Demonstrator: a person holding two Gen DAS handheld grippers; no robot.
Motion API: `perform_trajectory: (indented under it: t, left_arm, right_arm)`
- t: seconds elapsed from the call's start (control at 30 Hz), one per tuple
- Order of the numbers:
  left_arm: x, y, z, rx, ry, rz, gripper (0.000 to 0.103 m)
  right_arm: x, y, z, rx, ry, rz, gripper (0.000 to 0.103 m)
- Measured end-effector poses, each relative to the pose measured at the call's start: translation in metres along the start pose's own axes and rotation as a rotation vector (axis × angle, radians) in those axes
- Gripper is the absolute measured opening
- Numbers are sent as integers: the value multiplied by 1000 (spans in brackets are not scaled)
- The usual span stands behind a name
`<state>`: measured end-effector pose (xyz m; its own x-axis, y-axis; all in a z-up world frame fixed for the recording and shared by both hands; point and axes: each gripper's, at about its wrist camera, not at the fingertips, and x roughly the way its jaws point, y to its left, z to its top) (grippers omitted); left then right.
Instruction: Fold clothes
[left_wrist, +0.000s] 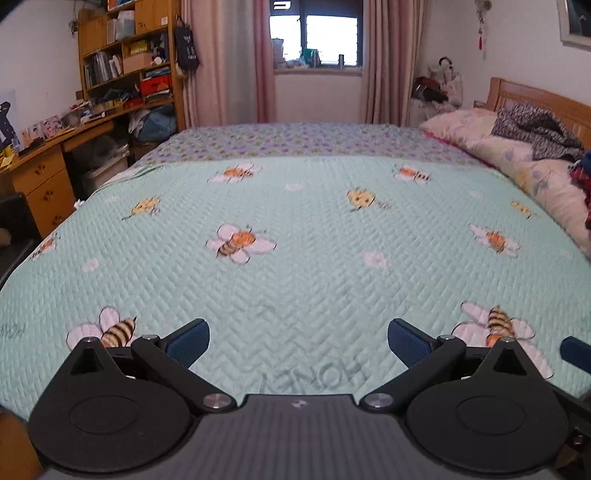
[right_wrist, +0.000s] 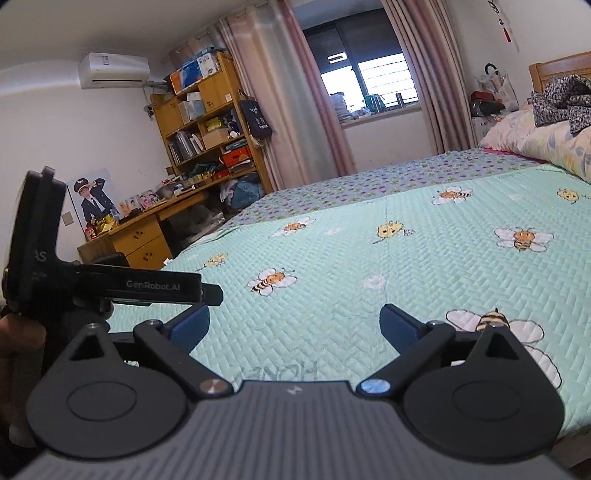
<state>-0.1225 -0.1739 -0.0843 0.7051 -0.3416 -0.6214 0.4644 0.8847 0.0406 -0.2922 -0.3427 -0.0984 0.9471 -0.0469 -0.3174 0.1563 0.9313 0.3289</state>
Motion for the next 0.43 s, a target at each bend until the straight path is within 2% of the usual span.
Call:
perform_trajectory:
  t: [0.13,0.27,0.43]
  left_arm:
    - [5,2,-4,-8,23,-1,102]
    - [-1,2,-1,-24,-17,14,102]
    - [-6,-8,0,8,-45,11,102]
  right_arm:
    - [3,-6,-5,15,21,-10,99]
    - [4,-9,-8,25,26,-17,99]
    - [2,-12,-8,28,14,-12,99]
